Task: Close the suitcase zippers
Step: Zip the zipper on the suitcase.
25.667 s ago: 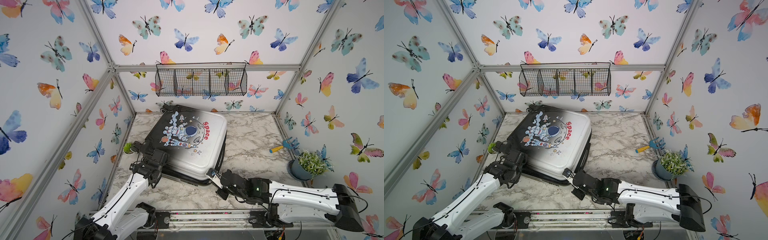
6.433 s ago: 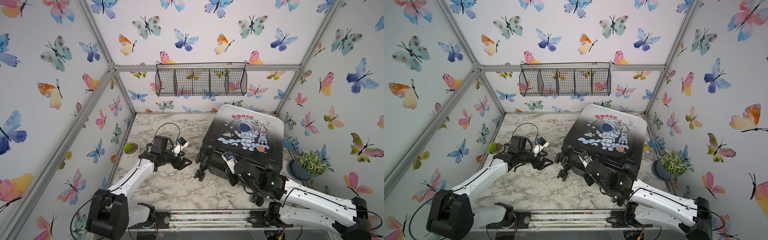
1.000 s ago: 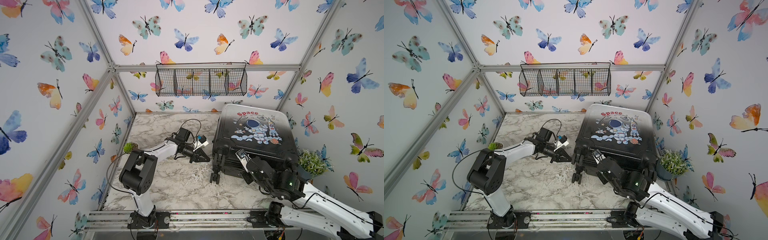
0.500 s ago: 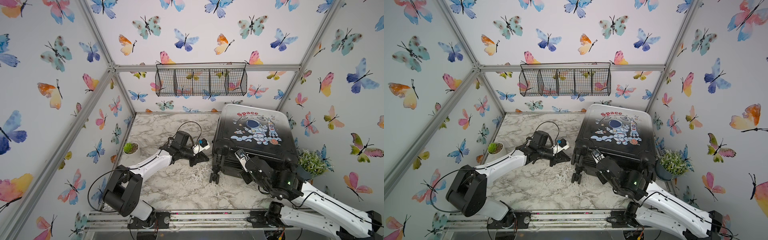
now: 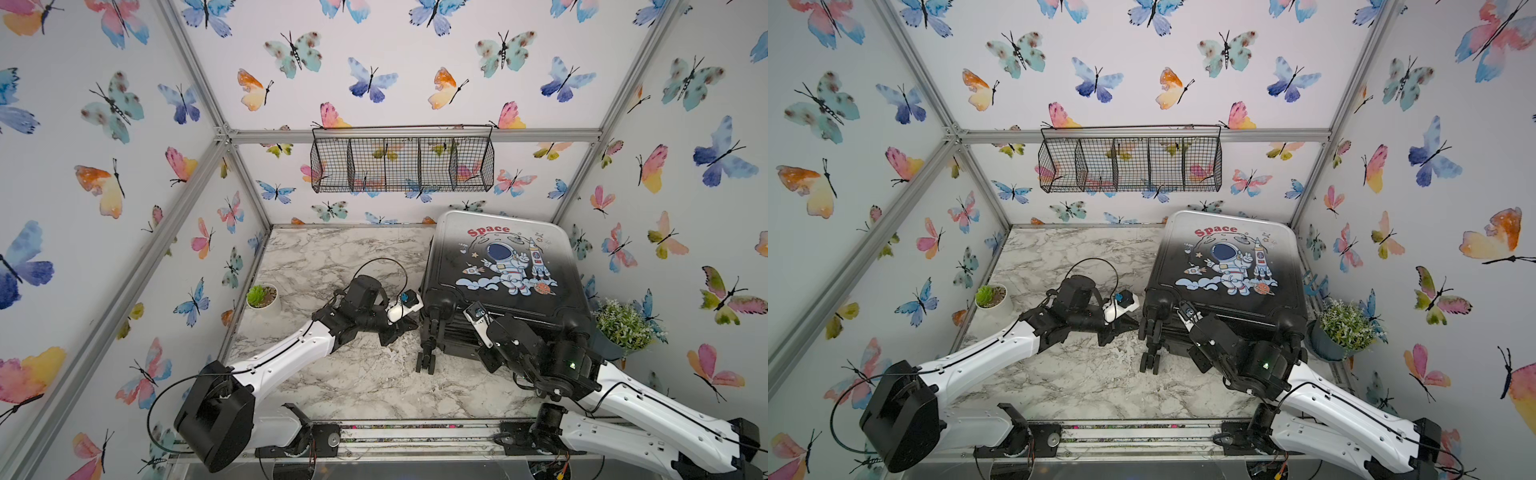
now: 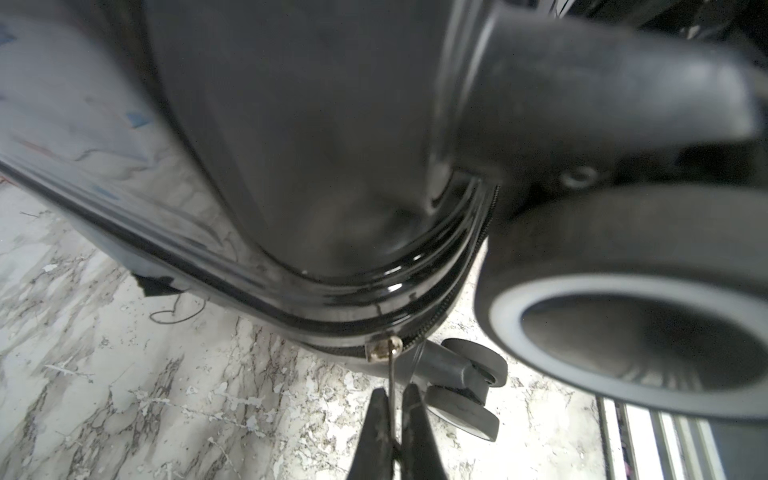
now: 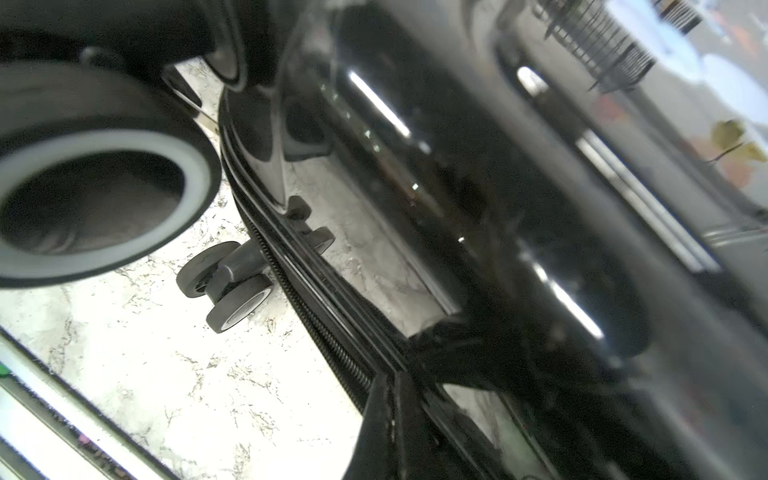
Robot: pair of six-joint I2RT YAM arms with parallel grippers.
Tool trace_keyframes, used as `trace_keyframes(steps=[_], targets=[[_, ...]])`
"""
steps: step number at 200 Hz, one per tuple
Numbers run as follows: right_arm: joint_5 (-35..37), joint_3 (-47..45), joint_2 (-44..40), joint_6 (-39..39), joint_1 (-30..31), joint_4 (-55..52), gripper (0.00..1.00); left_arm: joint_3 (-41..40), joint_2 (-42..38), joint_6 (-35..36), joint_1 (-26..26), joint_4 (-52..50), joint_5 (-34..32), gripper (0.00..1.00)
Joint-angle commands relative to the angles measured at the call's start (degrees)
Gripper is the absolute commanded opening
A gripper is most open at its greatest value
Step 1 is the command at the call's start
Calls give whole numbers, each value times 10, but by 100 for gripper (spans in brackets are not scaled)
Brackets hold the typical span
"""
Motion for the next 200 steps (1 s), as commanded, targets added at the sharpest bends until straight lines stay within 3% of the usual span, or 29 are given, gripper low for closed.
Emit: trace_keyframes(steps=[1, 24, 52, 94, 122, 200], targets=[[6, 92, 15, 9, -8, 230, 3, -4, -32, -20, -21, -60, 149, 0], [-8, 148, 40, -4, -8, 232, 3, -15, -58, -63, 1, -51, 156, 0], [-33, 181, 71, -14, -8, 236, 3, -57, -117, -174, 7, 41, 162, 0], [-73, 219, 116, -31, -8, 254, 3, -77, -191, -313, 1, 137, 68, 0], [-105, 206, 129, -17, -8, 284, 3, -33, -182, -302, -62, 103, -2, 0], [-167, 179, 143, 31, -8, 348, 3, 56, -73, -336, -136, 140, -13, 0]])
